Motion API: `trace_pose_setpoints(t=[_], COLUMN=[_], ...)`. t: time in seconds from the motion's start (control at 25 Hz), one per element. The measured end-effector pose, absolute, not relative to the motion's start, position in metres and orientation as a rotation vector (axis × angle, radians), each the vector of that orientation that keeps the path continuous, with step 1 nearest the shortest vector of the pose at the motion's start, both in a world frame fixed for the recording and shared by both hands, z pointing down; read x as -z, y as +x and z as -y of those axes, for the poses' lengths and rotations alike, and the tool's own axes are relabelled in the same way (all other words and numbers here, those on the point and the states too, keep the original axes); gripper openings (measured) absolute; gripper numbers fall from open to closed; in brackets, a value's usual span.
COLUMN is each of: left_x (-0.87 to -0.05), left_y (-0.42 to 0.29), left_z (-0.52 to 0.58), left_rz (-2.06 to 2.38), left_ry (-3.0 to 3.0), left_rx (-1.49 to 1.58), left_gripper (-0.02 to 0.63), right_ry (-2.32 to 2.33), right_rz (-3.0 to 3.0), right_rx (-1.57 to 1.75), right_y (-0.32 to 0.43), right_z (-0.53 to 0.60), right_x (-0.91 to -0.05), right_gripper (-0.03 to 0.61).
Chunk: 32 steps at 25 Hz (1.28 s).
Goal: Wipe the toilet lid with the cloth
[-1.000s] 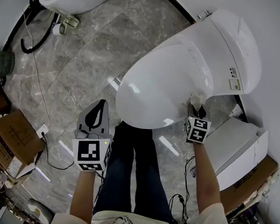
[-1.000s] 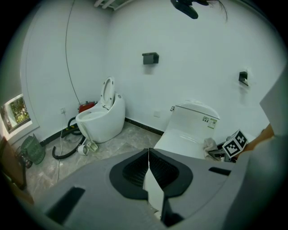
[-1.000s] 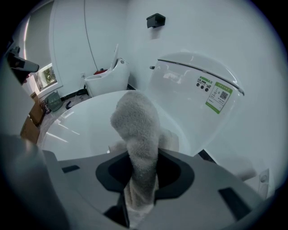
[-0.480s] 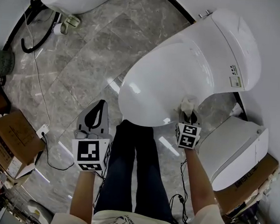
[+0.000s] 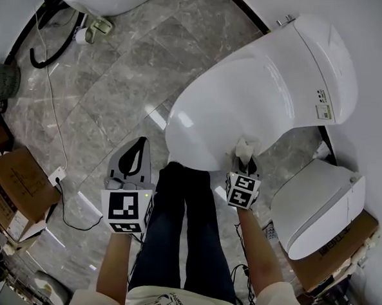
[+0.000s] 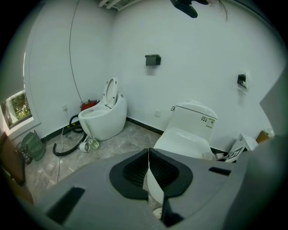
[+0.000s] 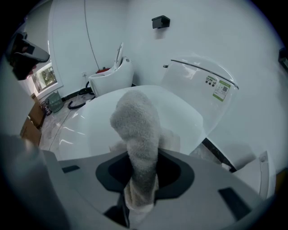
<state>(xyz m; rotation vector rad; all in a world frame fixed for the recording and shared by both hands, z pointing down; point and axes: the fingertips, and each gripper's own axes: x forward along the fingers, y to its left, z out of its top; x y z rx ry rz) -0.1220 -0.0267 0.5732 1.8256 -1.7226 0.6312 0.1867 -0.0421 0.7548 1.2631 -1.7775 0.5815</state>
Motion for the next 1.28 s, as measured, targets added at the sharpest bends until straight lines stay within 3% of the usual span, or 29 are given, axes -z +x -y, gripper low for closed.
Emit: trace_pose_setpoints(t=[0.8, 1.28], left_x=[-0.571, -0.566], left_y=[-0.141, -0.141], left_z=[0.010, 0.014], left_rz=[1.761, 1.767], left_ry=[1.785, 1.783], left_rx=[-0.611, -0.602], left_gripper=[0.011, 0.011], right_ry=[1.110, 1.036], right_rz=[1.816, 1.855], right_rx=[-0.593, -0.714], right_y=[0.106, 0.104], right_z=[-0.024, -0.029], right_x=[-0.760, -0.761], right_gripper=[0.115, 0.114])
